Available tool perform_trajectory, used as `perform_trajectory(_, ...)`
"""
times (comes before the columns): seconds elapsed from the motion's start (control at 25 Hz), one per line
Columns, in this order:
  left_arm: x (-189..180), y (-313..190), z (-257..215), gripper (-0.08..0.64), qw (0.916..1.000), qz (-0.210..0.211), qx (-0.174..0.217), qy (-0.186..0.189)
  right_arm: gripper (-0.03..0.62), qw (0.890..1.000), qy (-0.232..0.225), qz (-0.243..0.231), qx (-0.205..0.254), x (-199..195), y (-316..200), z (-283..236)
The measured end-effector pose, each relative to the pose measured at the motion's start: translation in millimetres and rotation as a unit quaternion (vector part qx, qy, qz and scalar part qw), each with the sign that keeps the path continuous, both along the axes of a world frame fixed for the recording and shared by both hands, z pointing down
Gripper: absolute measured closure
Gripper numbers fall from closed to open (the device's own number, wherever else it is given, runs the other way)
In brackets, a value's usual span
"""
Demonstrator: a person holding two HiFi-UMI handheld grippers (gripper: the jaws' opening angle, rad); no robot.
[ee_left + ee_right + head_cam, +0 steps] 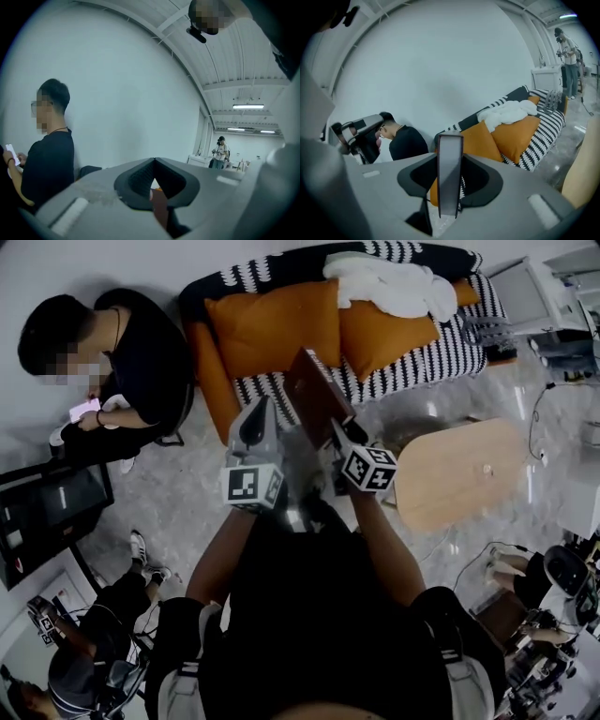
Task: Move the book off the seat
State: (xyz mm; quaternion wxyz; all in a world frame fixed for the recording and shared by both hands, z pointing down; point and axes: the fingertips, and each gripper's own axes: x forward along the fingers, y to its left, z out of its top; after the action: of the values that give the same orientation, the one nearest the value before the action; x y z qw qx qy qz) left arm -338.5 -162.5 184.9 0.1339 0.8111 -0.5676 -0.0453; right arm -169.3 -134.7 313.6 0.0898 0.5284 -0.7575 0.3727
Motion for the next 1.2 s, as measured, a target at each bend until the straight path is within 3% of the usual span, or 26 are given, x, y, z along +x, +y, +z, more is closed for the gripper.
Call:
perform_trajectory(0.56, 11.6, 13.5, -42.9, 0.554, 0.9994, 0.019, 0.028, -0.003, 0.437, 0.997, 0.022, -0.022, 0.076, 4.9, 28.9, -91.7)
perform_trajectory(1.2, 16.3, 19.7, -53.1, 0.554, 0.9993, 0.027, 0.025, -0.009, 0.437, 0.996, 0.012, 0.006, 0.091, 29.7, 47.5, -114.7)
